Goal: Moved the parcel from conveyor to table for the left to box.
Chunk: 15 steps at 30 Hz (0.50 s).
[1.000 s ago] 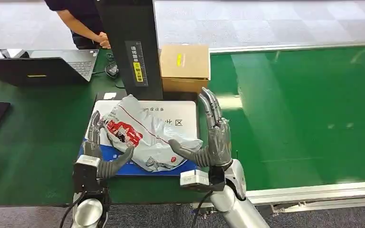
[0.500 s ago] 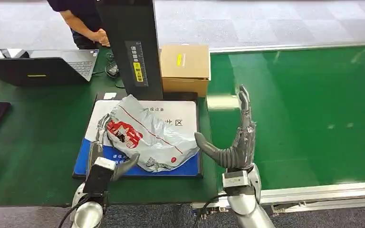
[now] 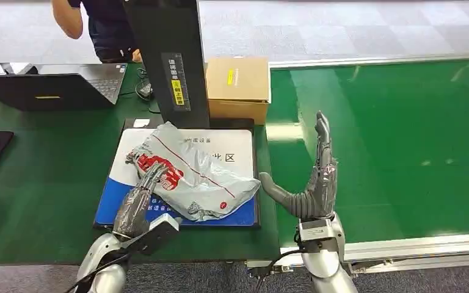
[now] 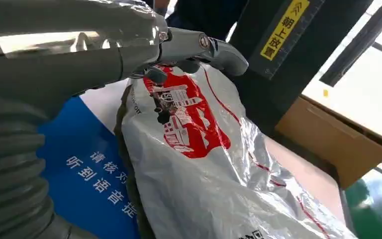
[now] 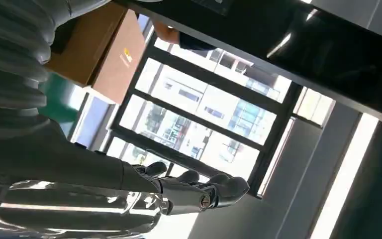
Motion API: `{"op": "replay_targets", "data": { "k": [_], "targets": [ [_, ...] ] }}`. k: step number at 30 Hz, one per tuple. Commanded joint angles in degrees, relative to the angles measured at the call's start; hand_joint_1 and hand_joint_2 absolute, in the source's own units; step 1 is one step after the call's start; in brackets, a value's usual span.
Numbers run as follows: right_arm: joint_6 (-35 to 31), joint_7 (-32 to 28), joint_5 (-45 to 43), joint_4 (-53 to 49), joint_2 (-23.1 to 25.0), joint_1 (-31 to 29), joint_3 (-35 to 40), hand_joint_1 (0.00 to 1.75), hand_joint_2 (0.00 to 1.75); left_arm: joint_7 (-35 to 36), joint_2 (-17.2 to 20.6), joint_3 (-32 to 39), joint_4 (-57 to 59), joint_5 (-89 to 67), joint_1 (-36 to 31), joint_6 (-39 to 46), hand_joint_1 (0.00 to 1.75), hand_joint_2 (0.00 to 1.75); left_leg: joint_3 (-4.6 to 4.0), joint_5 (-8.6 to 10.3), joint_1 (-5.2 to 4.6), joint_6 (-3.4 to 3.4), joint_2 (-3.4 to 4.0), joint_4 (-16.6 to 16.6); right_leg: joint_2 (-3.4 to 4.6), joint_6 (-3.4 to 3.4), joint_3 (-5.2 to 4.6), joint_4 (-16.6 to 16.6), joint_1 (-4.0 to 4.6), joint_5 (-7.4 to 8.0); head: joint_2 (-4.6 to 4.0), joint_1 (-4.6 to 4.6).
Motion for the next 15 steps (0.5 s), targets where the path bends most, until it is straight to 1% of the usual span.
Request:
{"op": "replay_targets", "data": {
  "k": [1, 4, 6, 8, 10, 13, 15],
  "targets": [
    [-0.35, -0.14, -0.04, 1.92, 0.78, 0.12, -2.05, 0.00, 1.75, -1.37, 2.41, -3.05, 15.35, 0.68, -11.13, -1.03, 0.00, 1.75, 0.19, 0.04, 0.00, 0.00, -0.15, -0.13, -0.22, -0.16, 0.23, -0.07, 0.04, -0.04, 0.00, 0.02],
    [-0.39, -0.18, 0.09, 1.80, 0.82, 0.21, -2.09, 0.00, 1.75, -1.76, 1.52, -3.08, 19.28, 1.15, -13.96, -0.51, 0.00, 1.75, 0.22, 0.05, 0.01, 0.01, -0.20, -0.14, -0.31, -0.21, 0.29, -0.09, 0.06, -0.05, 0.00, 0.00],
    [-0.34, -0.21, 0.28, 1.75, 0.90, 0.18, -2.05, 0.00, 1.75, -1.70, 1.38, -3.49, 21.66, 0.93, -15.70, -0.18, 0.00, 1.75, 0.11, 0.03, 0.00, 0.00, -0.11, -0.07, -0.16, -0.10, 0.15, -0.04, 0.02, -0.03, 0.00, 0.02],
    [0.10, -0.16, 0.47, 1.57, 0.95, 0.19, -1.97, 0.00, 1.75, -0.40, 1.15, -4.42, 25.86, -0.59, -18.67, 1.66, 0.00, 1.75, 0.22, 0.03, 0.01, 0.00, -0.15, -0.12, -0.23, -0.19, 0.26, -0.06, 0.05, -0.05, 0.00, 0.02],
    [0.65, -0.24, 0.32, 2.02, 0.83, -0.20, -1.69, 0.00, 1.75, 0.06, 1.30, -4.81, 28.98, -0.72, -20.61, 1.68, 0.00, 1.75, 0.19, 0.06, 0.01, 0.00, -0.24, -0.12, -0.32, -0.19, 0.25, -0.06, 0.05, -0.05, 0.00, 0.02],
    [0.93, -0.47, 0.10, 3.00, 0.82, -1.09, -1.30, 0.00, 1.75, 0.49, 1.86, -5.36, 32.20, -1.01, -21.96, 2.36, 0.00, 1.75, 0.13, 0.03, -0.02, 0.00, -0.05, -0.06, -0.10, -0.11, 0.14, -0.02, 0.01, -0.01, 0.00, 0.02],
    [0.85, -0.49, 0.09, 3.09, 0.86, -1.17, -1.24, 0.00, 1.75, 0.30, 1.90, -5.40, 32.81, -0.92, -22.17, 2.72, 0.00, 1.75, 0.16, 0.03, -0.01, 0.00, -0.04, -0.09, -0.09, -0.12, 0.16, -0.04, 0.01, -0.01, 0.00, 0.02]
  ]
}}
